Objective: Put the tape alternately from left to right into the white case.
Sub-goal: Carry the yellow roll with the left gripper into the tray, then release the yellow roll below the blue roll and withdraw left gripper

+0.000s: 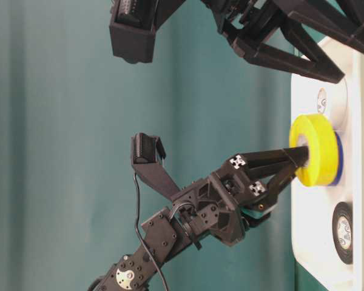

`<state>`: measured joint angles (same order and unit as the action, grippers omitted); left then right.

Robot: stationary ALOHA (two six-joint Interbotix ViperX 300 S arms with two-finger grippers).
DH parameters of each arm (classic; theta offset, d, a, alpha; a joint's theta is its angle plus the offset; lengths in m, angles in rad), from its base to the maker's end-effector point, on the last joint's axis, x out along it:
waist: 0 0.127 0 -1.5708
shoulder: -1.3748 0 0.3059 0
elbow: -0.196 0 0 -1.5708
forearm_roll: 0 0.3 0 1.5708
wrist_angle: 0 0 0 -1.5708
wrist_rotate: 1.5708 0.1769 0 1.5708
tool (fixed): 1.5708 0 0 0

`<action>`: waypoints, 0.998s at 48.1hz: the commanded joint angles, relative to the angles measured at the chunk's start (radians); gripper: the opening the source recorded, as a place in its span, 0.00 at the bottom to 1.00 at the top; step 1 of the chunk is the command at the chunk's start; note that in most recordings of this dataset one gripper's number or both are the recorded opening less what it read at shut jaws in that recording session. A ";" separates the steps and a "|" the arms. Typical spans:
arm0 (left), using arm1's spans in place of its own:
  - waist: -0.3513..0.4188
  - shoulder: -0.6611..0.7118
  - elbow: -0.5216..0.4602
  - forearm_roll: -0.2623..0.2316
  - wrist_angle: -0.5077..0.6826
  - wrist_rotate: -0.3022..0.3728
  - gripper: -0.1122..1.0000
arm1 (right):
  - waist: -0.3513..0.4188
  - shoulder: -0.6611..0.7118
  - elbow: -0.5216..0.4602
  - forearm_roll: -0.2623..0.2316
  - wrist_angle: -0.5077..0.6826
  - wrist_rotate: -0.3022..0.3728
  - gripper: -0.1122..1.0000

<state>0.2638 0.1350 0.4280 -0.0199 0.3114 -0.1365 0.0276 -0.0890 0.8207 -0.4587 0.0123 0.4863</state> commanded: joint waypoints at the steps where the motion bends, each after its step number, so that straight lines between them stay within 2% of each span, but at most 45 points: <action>1: 0.021 -0.017 -0.028 0.002 -0.018 0.002 0.34 | 0.003 -0.009 -0.012 0.002 -0.008 0.002 0.92; 32: 0.049 0.002 -0.017 0.002 -0.025 0.025 0.35 | 0.003 -0.009 -0.014 0.002 -0.008 0.002 0.92; 34: 0.049 0.003 -0.015 0.002 -0.025 0.025 0.40 | 0.003 -0.009 -0.014 0.002 -0.008 0.002 0.92; 43: 0.049 0.002 -0.003 0.002 -0.026 0.026 0.88 | 0.003 -0.009 -0.014 0.002 -0.008 0.002 0.92; 46: 0.049 0.000 -0.002 0.002 -0.026 0.026 0.97 | 0.003 -0.009 -0.015 0.002 -0.008 0.002 0.91; 48: 0.049 0.000 -0.002 0.002 -0.026 0.026 0.99 | 0.002 -0.009 -0.015 0.002 -0.008 0.002 0.91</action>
<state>0.3099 0.1549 0.4372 -0.0199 0.2930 -0.1120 0.0276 -0.0890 0.8207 -0.4587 0.0123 0.4863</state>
